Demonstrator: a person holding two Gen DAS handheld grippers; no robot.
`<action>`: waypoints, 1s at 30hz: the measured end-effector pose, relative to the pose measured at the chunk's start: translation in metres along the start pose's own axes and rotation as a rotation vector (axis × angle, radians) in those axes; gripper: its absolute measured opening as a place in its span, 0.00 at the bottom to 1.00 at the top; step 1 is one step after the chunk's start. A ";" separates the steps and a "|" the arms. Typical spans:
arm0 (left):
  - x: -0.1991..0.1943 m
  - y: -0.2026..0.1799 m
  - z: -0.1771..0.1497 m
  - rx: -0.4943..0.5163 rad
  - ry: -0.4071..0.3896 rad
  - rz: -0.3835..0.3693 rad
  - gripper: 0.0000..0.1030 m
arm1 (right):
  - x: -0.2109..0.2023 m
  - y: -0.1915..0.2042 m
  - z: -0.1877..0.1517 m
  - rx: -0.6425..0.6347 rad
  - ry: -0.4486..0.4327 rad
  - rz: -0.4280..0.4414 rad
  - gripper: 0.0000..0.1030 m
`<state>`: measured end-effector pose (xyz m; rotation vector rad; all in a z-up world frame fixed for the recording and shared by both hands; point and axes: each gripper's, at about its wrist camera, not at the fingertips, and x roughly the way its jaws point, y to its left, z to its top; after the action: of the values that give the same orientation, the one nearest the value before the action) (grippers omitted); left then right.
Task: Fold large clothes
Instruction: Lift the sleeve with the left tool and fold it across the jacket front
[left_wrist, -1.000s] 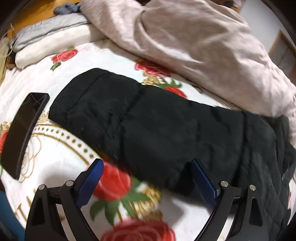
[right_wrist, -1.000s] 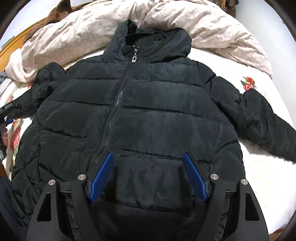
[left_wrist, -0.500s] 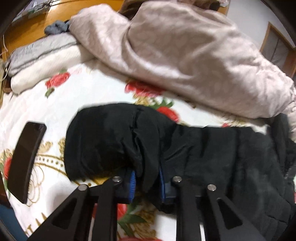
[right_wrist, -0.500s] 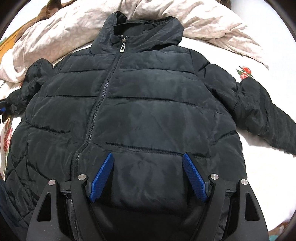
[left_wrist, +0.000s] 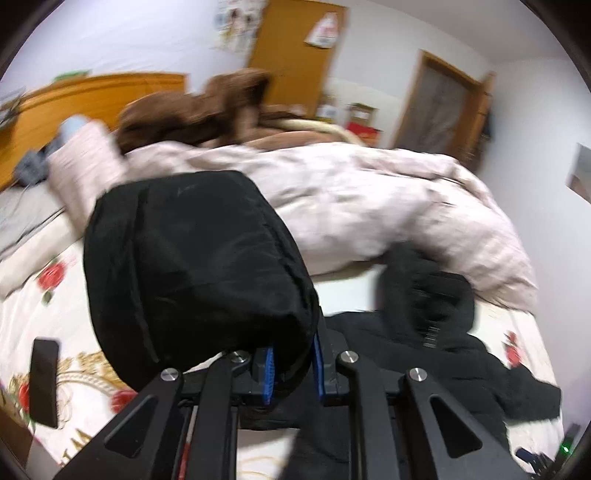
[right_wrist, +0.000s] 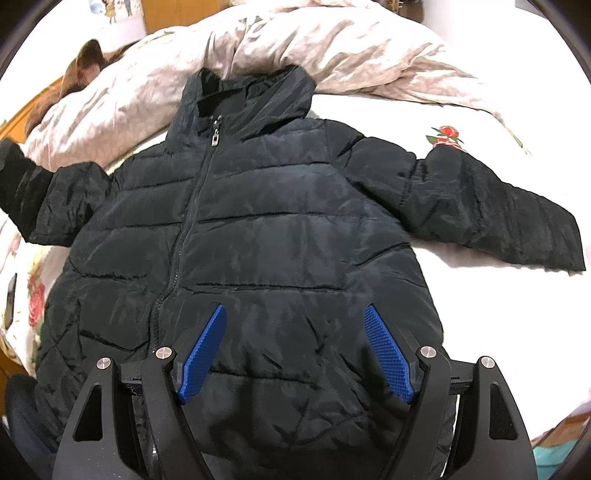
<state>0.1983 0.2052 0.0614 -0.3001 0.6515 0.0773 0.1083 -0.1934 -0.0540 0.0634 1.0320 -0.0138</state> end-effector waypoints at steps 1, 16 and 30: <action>-0.001 -0.016 0.001 0.021 0.002 -0.030 0.16 | -0.005 -0.003 -0.002 0.008 -0.007 0.002 0.75; 0.080 -0.202 -0.086 0.248 0.247 -0.326 0.22 | -0.001 -0.070 -0.018 0.135 0.011 -0.020 0.75; 0.079 -0.247 -0.111 0.282 0.310 -0.542 0.73 | 0.005 -0.094 -0.013 0.181 -0.015 -0.021 0.75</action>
<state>0.2369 -0.0653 -0.0080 -0.2084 0.8570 -0.5855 0.0963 -0.2863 -0.0696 0.2170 1.0147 -0.1267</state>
